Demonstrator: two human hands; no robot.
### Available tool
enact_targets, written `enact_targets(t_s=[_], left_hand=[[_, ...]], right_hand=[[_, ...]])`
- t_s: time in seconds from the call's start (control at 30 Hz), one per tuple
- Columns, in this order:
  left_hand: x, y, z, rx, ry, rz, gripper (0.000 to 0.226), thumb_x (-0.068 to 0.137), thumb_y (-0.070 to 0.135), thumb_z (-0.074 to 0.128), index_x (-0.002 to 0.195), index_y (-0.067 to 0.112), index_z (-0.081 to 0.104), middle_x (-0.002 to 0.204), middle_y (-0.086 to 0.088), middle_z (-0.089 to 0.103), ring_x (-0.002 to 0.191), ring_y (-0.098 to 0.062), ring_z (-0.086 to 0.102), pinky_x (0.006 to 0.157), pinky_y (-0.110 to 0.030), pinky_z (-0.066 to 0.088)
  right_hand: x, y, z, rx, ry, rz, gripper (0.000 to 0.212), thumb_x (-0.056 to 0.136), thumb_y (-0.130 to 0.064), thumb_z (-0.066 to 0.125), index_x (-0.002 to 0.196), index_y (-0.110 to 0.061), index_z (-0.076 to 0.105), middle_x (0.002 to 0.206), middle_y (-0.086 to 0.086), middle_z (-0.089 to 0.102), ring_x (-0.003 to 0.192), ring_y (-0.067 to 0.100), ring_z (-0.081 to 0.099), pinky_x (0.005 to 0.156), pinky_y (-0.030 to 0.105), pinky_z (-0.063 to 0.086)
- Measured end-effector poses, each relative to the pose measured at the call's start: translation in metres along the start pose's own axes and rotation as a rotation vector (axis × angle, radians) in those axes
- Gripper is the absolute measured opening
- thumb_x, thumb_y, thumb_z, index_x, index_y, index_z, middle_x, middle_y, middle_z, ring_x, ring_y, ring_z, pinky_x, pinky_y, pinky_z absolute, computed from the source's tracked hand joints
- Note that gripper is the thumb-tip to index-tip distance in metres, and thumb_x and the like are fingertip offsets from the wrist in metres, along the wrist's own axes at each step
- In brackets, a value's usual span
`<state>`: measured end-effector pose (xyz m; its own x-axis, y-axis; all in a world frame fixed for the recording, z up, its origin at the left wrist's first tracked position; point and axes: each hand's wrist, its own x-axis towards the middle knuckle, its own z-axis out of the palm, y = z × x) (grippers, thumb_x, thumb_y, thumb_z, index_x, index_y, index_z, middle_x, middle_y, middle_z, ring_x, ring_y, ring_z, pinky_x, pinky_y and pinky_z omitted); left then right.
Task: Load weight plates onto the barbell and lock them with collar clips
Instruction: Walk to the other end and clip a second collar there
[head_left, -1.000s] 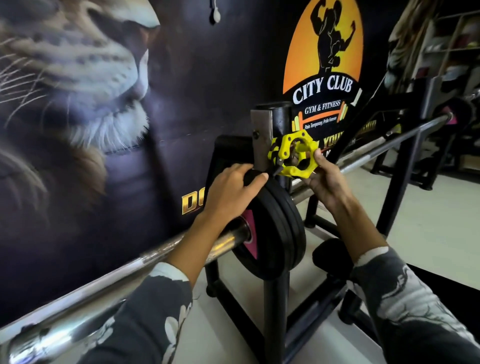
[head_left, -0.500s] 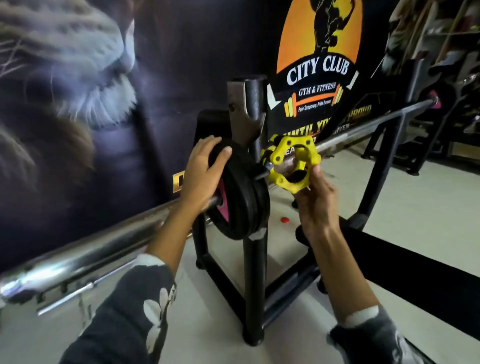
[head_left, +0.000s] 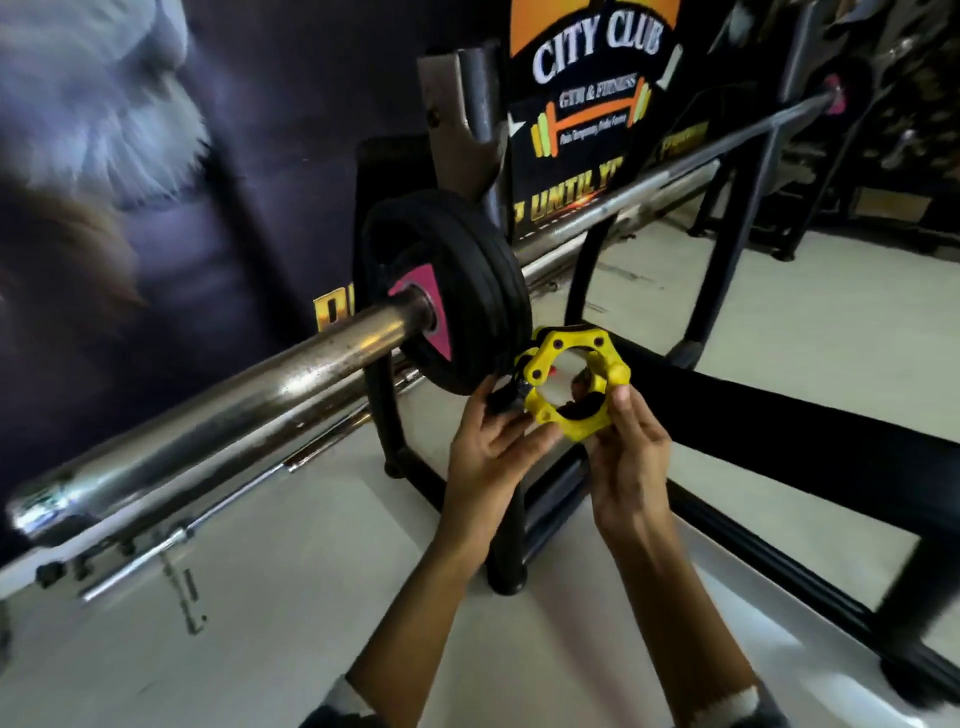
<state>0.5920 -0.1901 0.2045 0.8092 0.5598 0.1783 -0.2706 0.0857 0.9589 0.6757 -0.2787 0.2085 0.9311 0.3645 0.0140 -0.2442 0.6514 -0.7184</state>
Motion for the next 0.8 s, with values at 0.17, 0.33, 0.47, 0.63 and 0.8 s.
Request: enact_targets(t_s=[0.17,0.33,0.47,0.63,0.8], left_hand=[[-0.013,-0.005,-0.018,-0.116,-0.089,-0.078,0.04,0.066,0.007,0.08,0.103,0.014,0.068,0.096,-0.007,0.074,0.094,-0.019,0.069,0.077,-0.024,0.053],[-0.033,0.002,-0.064,-0.099,-0.254,-0.092,0.03,0.065,0.006,0.074,0.093,-0.002,0.066,0.09,-0.015,0.07,0.089,-0.024,0.066,0.077,-0.028,0.054],[-0.041,0.022,-0.102,-0.039,-0.499,-0.117,0.039,0.063,0.004,0.075,0.101,0.0,0.065,0.096,-0.011,0.073,0.093,-0.021,0.068,0.078,-0.028,0.054],[-0.063,0.042,-0.138,0.018,-0.626,-0.067,0.044,0.053,0.019,0.083,0.095,0.022,0.072,0.092,0.0,0.075,0.087,-0.013,0.069,0.072,-0.02,0.053],[-0.102,0.061,-0.178,0.037,-0.633,-0.038,0.045,0.05,0.022,0.084,0.093,0.021,0.073,0.088,0.001,0.075,0.086,-0.013,0.07,0.072,-0.018,0.052]], right_hand=[[-0.049,0.022,0.002,0.005,0.093,-0.038,0.046,0.084,-0.026,0.052,0.12,0.003,0.054,0.119,0.023,0.06,0.11,0.035,0.058,0.095,0.041,0.051],[-0.097,0.021,0.013,-0.408,0.061,-0.051,0.054,0.088,-0.04,0.041,0.128,-0.006,0.051,0.129,0.024,0.056,0.121,0.039,0.052,0.101,0.054,0.039],[-0.136,0.007,0.028,-0.73,-0.022,-0.065,0.049,0.081,-0.027,0.055,0.125,-0.007,0.054,0.124,0.018,0.061,0.111,0.024,0.059,0.099,0.04,0.046],[-0.186,0.007,0.042,-0.843,-0.102,-0.002,0.041,0.085,0.0,0.058,0.126,-0.003,0.053,0.118,0.018,0.063,0.099,0.016,0.064,0.082,0.02,0.054],[-0.245,0.045,0.056,-0.803,0.004,-0.078,0.046,0.08,-0.016,0.069,0.123,-0.006,0.055,0.12,0.022,0.062,0.107,0.026,0.061,0.094,0.039,0.049]])
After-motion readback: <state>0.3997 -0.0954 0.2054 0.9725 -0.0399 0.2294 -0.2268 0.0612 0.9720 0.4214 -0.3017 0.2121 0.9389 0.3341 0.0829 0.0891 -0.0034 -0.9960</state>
